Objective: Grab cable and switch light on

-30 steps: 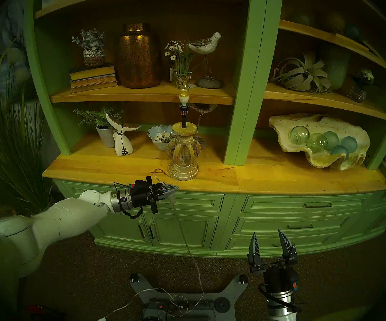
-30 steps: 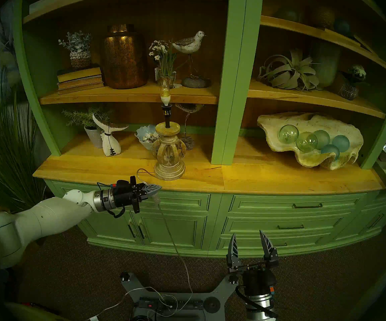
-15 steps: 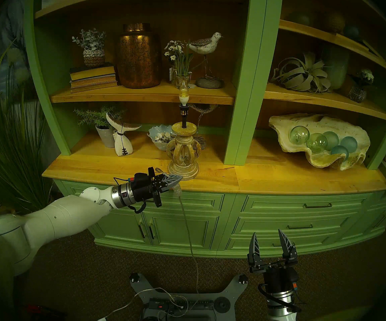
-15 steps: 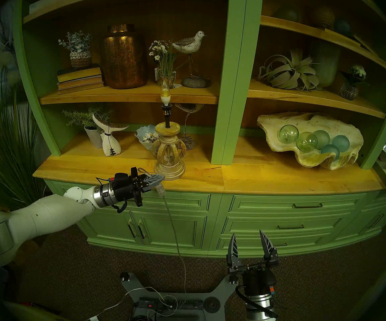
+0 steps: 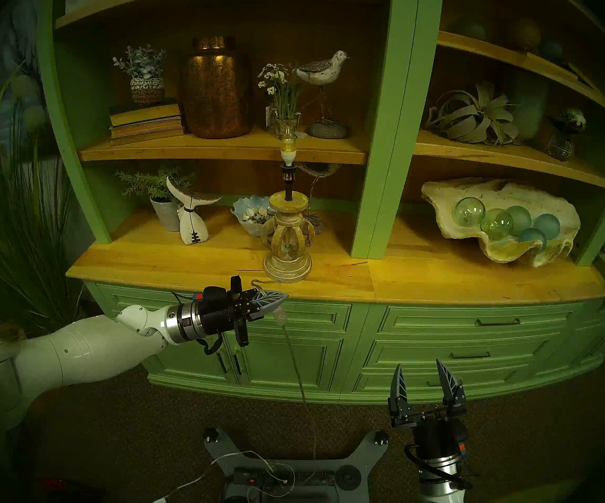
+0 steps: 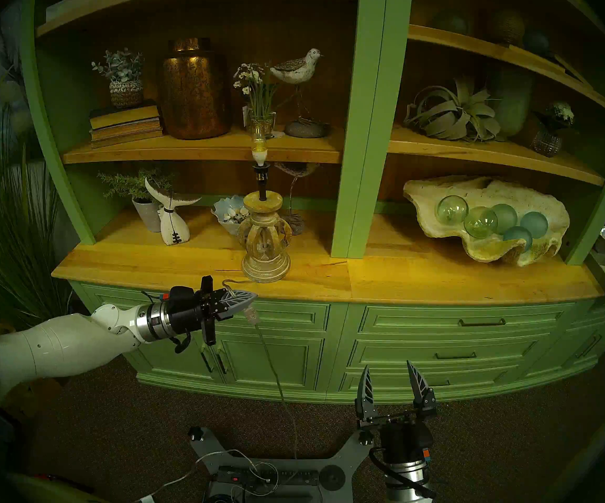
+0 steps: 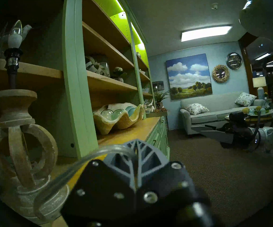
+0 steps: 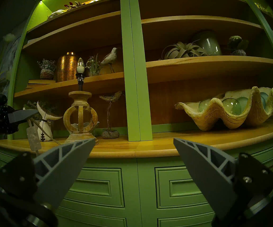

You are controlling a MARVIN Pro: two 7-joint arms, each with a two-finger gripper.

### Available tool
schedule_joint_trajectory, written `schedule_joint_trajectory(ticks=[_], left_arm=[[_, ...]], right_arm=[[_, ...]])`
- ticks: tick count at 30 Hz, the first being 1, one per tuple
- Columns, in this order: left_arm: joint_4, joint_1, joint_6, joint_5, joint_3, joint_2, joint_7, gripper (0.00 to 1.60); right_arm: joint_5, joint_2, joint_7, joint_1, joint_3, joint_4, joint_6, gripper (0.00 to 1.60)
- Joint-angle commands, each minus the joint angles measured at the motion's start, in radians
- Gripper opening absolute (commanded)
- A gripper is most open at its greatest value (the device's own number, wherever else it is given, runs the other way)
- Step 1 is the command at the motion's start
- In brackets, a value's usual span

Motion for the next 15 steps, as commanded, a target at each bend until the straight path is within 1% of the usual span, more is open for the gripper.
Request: schedule_joint_trajectory(ticks=[1,3,4,5,7,8,12,15], left_arm=[[-0.081,-0.029,-0.011,-0.039,0.009,0.069,-0.107,0.0],[-0.088,-0.033,-0.012,-0.044,0.019,0.076,-0.103,0.0],[-0.086,-0.034,-0.011,-0.053,0.021,0.077,-0.116,0.0],[-0.092,-0.037,-0.012,-0.047,0.029,0.08,-0.099,0.0],[-0.082,-0.041,-0.013,-0.052,0.037,0.076,-0.112,0.0],[-0.081,-0.042,-0.014,-0.049,0.044,0.075,-0.094,0.0],[-0.055,-0.047,-0.016,-0.073,0.05,0.057,-0.114,0.0],[-0.054,-0.051,-0.018,-0.071,0.06,0.046,-0.103,0.0]], right_arm=[[0.0,0.001,0.002,0.004,-0.001,-0.027,-0.005,1.6],[0.0,0.001,0.002,0.004,-0.001,-0.027,-0.005,1.6],[0.0,0.001,0.002,0.003,-0.001,-0.027,-0.005,1.6],[0.0,0.001,0.002,0.003,-0.001,-0.027,-0.005,1.6],[0.0,0.0,0.002,0.003,-0.001,-0.028,-0.005,1.6],[0.0,0.0,0.002,0.003,-0.001,-0.028,-0.004,1.6],[0.0,0.0,0.002,0.003,-0.001,-0.028,-0.004,1.6],[0.0,0.0,0.002,0.003,-0.001,-0.028,-0.004,1.6]])
